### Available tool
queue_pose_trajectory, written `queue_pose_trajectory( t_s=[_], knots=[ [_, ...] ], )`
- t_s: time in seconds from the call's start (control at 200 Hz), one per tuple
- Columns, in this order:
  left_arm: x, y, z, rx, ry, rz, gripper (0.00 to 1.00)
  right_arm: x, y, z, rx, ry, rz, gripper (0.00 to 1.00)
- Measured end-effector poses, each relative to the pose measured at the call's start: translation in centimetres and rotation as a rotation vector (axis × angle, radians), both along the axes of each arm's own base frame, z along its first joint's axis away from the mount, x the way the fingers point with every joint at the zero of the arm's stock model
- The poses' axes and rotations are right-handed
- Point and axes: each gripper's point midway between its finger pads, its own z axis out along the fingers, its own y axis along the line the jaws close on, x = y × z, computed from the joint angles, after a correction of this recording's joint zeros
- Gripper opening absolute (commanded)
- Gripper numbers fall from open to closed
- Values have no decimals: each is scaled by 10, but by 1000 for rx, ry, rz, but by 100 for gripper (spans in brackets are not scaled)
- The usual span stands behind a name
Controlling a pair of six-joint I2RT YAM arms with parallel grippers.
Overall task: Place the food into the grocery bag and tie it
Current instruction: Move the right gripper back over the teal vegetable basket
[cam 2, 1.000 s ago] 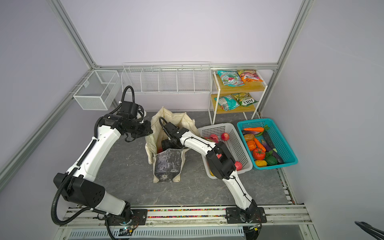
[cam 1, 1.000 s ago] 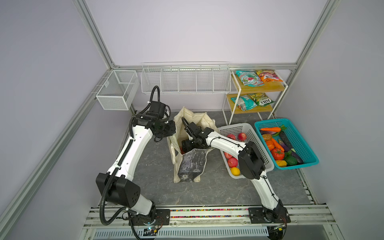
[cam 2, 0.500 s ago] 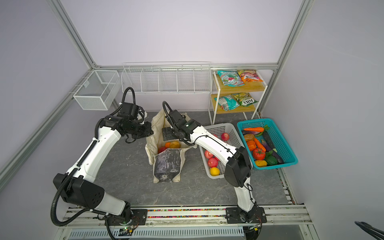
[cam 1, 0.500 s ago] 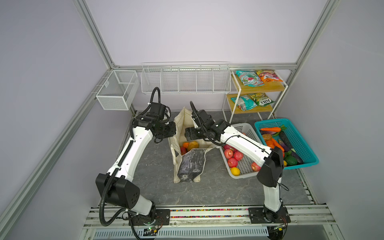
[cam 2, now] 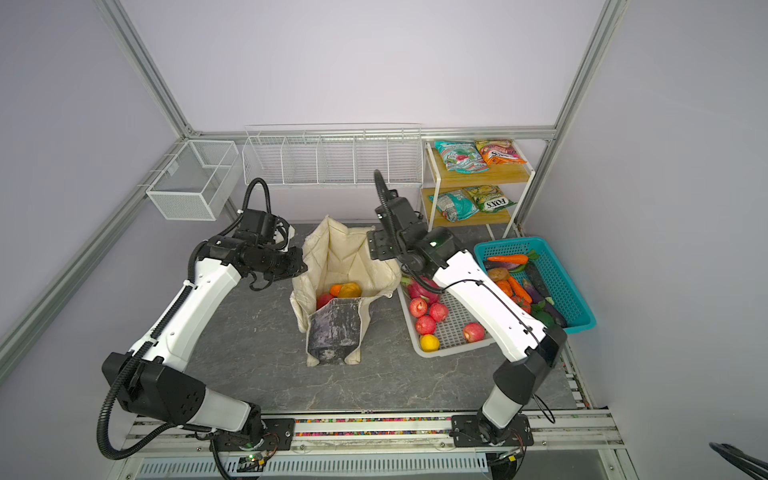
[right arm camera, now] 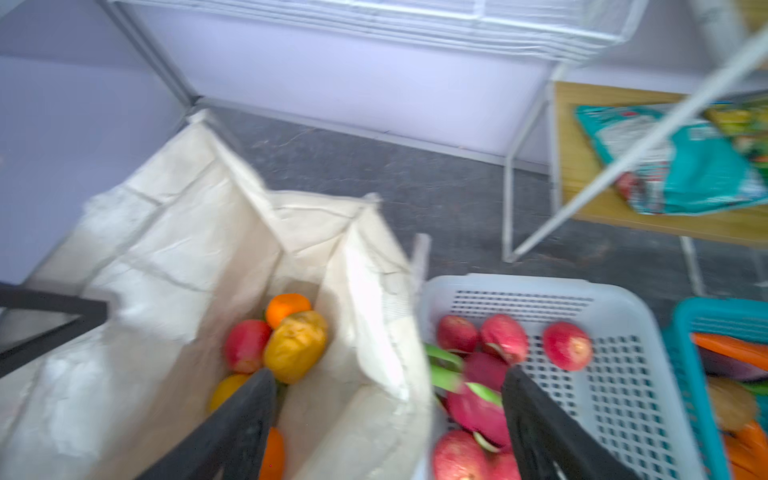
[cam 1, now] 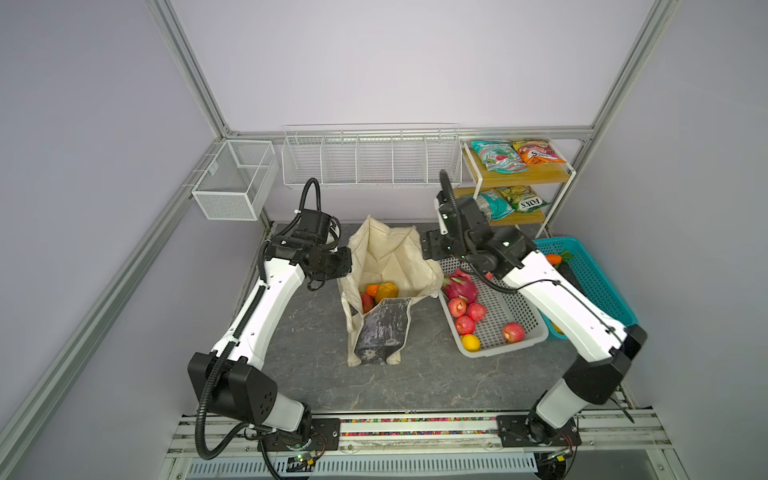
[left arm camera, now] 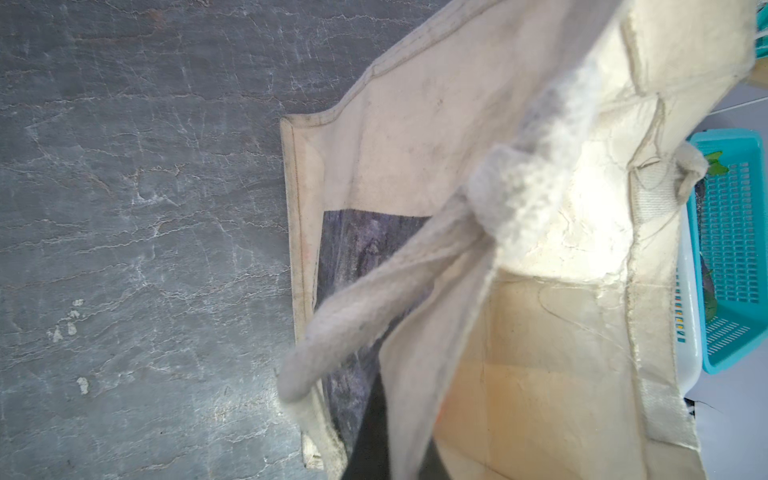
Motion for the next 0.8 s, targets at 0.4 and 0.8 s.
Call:
queue_pose_trajectory(
  t_s=[0.4,0.8],
  knots=[
    [-1,0,-1,2,4,-1,0,-10,-241,-39,123,98,-665,88],
    [-2,1,-2,4,10,1,0,-48,-348,-98,414,257,-1046,88]
  ],
)
